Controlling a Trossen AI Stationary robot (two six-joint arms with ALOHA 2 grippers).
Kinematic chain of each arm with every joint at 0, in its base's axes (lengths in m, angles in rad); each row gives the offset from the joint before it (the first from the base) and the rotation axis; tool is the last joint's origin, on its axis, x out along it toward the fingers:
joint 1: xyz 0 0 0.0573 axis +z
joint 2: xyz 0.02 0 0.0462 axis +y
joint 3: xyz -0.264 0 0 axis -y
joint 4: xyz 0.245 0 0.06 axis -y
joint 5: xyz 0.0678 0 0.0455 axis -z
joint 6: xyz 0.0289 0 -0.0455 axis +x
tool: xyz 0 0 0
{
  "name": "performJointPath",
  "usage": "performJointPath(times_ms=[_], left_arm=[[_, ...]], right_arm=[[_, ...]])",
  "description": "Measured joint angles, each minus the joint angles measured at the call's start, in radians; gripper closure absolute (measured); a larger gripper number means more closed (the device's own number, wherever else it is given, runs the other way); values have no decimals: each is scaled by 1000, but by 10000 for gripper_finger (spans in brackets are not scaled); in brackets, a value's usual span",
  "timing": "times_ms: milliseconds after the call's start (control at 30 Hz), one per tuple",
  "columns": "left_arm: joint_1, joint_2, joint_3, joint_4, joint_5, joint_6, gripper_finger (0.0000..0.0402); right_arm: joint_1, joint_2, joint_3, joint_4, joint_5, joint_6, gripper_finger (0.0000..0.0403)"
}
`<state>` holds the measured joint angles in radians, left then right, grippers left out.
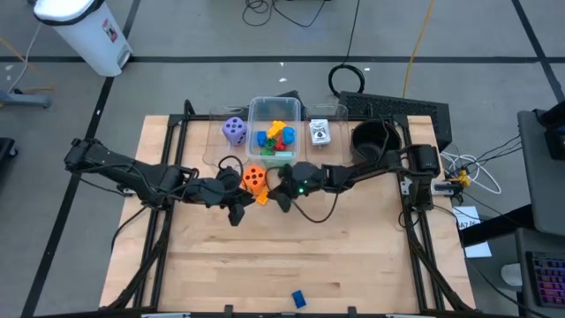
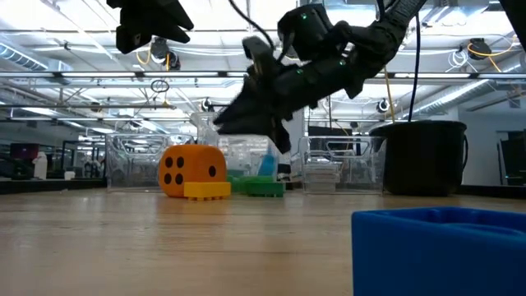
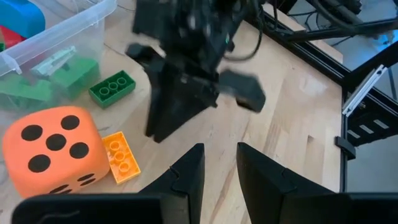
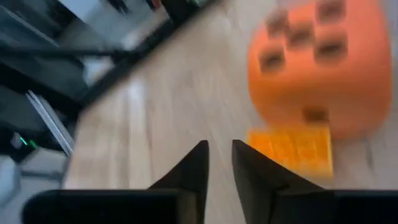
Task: Pick & Place Toys
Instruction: Put the green eight stud game piece into the middle transparent bin
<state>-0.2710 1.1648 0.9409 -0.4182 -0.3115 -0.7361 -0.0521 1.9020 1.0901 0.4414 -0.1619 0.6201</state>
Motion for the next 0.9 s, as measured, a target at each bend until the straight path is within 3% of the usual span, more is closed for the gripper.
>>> performJointPath(times_ms=[267,400,533,667,800,900], left_arm=[[0,0,0,-6,0,24,304],[0,0,0,-6,0,26,304],[0,0,0,-6,-1,40,304],[1,0,0,-5,-4,79,304],[10,0,0,-2,-4,103,304],[24,0,0,-4,-4,105,304]], right_arm=[[-45,-35,2,155,-4,48,245],[-79,-63,2,102,-67,-10,217],[-92,-101,53,-172,-74,-165,217],[-78,-101,157,-456,29,-361,231],[-51,-92,190,-512,161,-445,244],[-38,-71,190,-534,208,-416,252]])
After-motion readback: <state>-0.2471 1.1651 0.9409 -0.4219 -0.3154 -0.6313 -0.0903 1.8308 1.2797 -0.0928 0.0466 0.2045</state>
